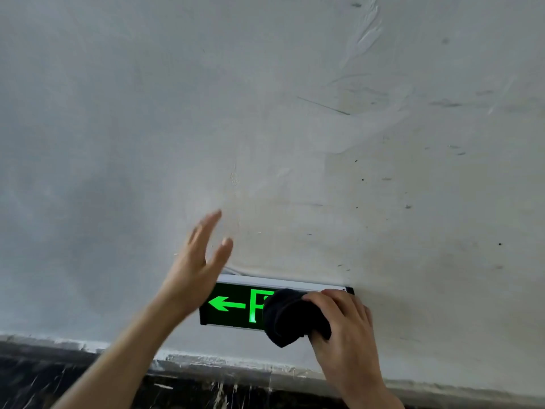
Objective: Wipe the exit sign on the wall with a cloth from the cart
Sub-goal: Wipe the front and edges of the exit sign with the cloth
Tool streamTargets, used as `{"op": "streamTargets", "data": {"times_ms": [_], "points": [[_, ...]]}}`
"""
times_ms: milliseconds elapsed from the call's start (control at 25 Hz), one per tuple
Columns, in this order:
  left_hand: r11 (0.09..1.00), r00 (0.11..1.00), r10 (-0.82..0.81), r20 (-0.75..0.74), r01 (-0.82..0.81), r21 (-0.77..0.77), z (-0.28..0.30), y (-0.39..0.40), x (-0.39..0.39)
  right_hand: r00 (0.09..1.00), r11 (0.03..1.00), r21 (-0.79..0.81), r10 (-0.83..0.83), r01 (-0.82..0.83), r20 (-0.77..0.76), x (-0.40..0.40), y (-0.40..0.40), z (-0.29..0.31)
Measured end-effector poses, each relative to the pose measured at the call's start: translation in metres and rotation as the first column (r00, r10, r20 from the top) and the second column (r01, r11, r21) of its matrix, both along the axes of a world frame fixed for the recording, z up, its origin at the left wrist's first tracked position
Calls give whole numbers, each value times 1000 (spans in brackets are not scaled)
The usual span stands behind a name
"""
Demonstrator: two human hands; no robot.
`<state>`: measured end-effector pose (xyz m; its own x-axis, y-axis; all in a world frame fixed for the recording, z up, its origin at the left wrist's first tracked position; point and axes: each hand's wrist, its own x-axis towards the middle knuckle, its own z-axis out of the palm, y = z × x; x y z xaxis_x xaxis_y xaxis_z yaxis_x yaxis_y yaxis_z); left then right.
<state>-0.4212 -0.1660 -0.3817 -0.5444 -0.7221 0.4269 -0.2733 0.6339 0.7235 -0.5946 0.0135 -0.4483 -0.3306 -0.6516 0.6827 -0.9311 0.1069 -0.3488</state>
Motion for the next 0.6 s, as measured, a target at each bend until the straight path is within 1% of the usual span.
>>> {"op": "streamTargets", "data": {"times_ms": [40, 80, 120, 160, 200, 280, 320, 360, 480, 600], "points": [[969, 990, -136, -24, 138, 204, -15, 17, 3, 999, 999, 1, 39, -39, 10, 1, 0, 1], [889, 965, -255, -64, 260, 377, -28, 32, 6, 996, 996, 1, 84, -84, 32, 2, 1, 1], [788, 930, -348, -116, 357, 502, -39, 43, 7, 991, 992, -1, 123, -124, 56, 4, 0, 1], [693, 894, -417, -165, 430, 578, -49, 50, 7, 985, 988, 2, 155, -156, 78, 6, -1, 1], [626, 867, -458, -197, 472, 620, -57, 54, 7, 978, 983, 6, 182, -183, 99, 9, -2, 2], [549, 845, -468, -258, 507, 664, -66, 57, 7, 967, 974, 16, 223, -226, 122, 13, -3, 4], [531, 850, -441, -289, 507, 679, -68, 57, 7, 964, 970, 25, 237, -241, 124, 16, -5, 4], [542, 867, -396, -302, 486, 686, -69, 57, 7, 962, 968, 40, 243, -249, 124, 18, -7, 5], [653, 931, -244, -272, 365, 663, -72, 55, 9, 963, 960, 131, 231, -249, 136, 22, -11, 12], [715, 950, -172, -259, 301, 631, -73, 51, 16, 963, 920, 285, 263, -270, 63, 16, -14, 28]]}}
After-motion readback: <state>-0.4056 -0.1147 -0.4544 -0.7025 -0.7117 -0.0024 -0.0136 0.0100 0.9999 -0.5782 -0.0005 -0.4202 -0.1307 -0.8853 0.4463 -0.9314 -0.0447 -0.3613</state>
